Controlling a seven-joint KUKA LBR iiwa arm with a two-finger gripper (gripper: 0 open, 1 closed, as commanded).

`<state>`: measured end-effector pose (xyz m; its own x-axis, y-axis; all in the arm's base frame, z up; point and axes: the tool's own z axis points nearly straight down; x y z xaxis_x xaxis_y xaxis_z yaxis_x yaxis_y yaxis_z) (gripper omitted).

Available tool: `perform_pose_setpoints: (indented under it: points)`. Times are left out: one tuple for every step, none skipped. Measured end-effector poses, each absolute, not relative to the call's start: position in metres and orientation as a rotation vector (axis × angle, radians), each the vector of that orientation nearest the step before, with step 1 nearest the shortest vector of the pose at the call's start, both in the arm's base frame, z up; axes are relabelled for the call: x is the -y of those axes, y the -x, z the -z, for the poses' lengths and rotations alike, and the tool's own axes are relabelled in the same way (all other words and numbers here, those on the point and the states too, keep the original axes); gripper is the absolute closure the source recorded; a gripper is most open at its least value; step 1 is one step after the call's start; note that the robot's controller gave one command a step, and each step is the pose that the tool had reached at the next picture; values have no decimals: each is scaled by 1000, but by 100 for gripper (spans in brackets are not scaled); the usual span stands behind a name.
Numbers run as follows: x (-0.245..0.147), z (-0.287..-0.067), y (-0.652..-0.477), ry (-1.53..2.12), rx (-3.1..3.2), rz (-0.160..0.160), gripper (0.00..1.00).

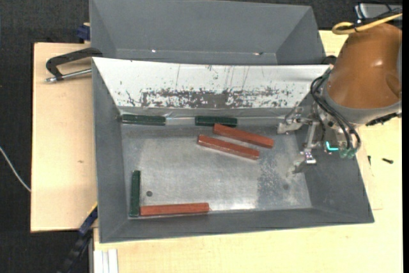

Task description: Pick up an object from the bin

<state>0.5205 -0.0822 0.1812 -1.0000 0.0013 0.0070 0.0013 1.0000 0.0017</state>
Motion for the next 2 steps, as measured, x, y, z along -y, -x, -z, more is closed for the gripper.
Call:
perform_pose_setpoints:
  points:
    - [82, -185, -522, 0, 3141, 1, 0]
    - [74, -142, -554, 45, 3151, -1, 0]
